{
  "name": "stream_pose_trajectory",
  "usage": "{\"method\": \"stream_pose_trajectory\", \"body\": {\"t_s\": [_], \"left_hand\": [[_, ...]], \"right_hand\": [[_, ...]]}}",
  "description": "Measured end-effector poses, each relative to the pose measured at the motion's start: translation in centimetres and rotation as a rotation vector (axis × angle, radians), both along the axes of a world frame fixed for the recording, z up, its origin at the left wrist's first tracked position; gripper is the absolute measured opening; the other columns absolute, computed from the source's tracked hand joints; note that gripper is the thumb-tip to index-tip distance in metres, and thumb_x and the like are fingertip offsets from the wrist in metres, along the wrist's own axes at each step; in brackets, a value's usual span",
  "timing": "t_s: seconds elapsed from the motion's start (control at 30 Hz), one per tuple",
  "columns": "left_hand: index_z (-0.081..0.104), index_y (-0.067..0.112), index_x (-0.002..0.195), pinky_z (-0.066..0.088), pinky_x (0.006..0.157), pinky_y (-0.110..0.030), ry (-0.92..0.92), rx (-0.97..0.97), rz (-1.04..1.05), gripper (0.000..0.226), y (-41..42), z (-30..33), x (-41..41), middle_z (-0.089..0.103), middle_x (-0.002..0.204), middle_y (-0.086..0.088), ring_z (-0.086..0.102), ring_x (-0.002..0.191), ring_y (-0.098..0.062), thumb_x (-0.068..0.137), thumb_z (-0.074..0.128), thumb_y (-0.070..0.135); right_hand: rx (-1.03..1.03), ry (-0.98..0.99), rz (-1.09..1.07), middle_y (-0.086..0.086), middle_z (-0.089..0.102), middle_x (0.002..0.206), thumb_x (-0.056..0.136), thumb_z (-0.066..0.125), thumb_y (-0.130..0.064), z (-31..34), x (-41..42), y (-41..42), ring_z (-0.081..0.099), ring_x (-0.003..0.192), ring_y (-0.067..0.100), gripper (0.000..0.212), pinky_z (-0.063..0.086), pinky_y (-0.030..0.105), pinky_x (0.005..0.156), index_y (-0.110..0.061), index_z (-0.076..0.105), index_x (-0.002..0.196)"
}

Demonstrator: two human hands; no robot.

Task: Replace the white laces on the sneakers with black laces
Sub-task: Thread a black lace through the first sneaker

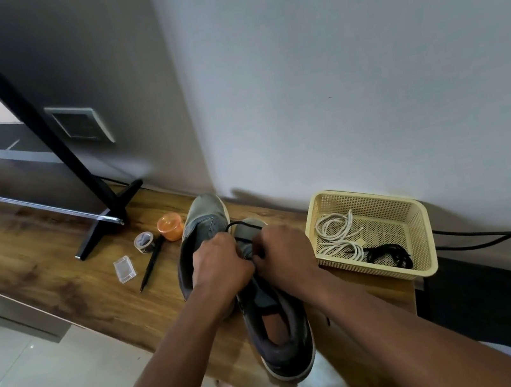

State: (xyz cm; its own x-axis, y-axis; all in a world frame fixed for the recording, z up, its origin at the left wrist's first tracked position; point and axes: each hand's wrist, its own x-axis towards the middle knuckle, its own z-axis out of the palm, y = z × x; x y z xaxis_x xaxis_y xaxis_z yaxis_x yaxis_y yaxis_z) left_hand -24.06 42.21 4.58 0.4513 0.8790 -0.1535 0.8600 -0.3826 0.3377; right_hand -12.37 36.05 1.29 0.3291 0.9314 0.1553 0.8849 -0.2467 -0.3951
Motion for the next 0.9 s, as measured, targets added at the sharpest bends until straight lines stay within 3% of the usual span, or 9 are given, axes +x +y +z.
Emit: {"method": "stream_pose_trajectory", "body": {"t_s": [0.17, 0.4, 0.63, 0.77, 0.9], "left_hand": [[0.076, 0.015, 0.089, 0.057, 0.07, -0.033, -0.013, 0.002, -0.001, 0.013, 0.1, -0.1, 0.0, 0.073, 0.082, -0.001, 0.069, 0.08, -0.022, 0.08, 0.068, 0.019], [0.074, 0.016, 0.091, 0.054, 0.07, -0.031, -0.006, 0.027, 0.01, 0.013, -0.1, -0.1, 0.0, 0.071, 0.082, -0.001, 0.068, 0.081, -0.023, 0.079, 0.068, 0.016], [0.072, 0.015, 0.087, 0.056, 0.075, -0.035, 0.019, 0.029, -0.029, 0.009, 0.0, 0.0, 0.0, 0.071, 0.082, -0.002, 0.068, 0.083, -0.026, 0.081, 0.068, 0.019], [0.071, 0.016, 0.089, 0.05, 0.071, -0.033, 0.014, 0.045, -0.037, 0.011, -0.2, -0.1, 0.1, 0.07, 0.081, -0.001, 0.066, 0.081, -0.025, 0.081, 0.069, 0.024], [0.071, 0.014, 0.089, 0.052, 0.074, -0.034, 0.021, 0.052, -0.06, 0.012, -0.2, -0.1, 0.1, 0.069, 0.081, -0.002, 0.067, 0.082, -0.026, 0.082, 0.068, 0.024]], "right_hand": [[-0.009, -0.018, -0.043, 0.005, 0.068, 0.076, 0.079, 0.063, -0.029, -0.2, -0.3, 0.2, 0.065, 0.072, 0.031, 0.016, 0.054, 0.039, 0.066, -0.018, 0.074, 0.079], [-0.041, 0.118, -0.015, 0.007, 0.072, 0.081, 0.078, 0.062, -0.022, -0.4, -0.2, 0.1, 0.067, 0.08, 0.033, 0.016, 0.056, 0.04, 0.072, -0.018, 0.077, 0.081], [-0.048, 0.1, 0.003, 0.007, 0.071, 0.085, 0.079, 0.063, -0.025, -0.6, -0.2, 0.1, 0.067, 0.083, 0.033, 0.014, 0.056, 0.04, 0.07, -0.019, 0.075, 0.082], [-0.029, 0.056, -0.02, 0.007, 0.066, 0.074, 0.078, 0.061, -0.028, -1.2, -0.5, 0.1, 0.065, 0.074, 0.033, 0.014, 0.052, 0.038, 0.061, -0.017, 0.069, 0.074], [-0.029, 0.04, -0.045, -0.002, 0.043, 0.062, 0.077, 0.059, -0.029, -1.7, -0.9, 0.2, 0.059, 0.066, 0.032, 0.023, 0.032, 0.033, 0.054, -0.019, 0.047, 0.06]]}}
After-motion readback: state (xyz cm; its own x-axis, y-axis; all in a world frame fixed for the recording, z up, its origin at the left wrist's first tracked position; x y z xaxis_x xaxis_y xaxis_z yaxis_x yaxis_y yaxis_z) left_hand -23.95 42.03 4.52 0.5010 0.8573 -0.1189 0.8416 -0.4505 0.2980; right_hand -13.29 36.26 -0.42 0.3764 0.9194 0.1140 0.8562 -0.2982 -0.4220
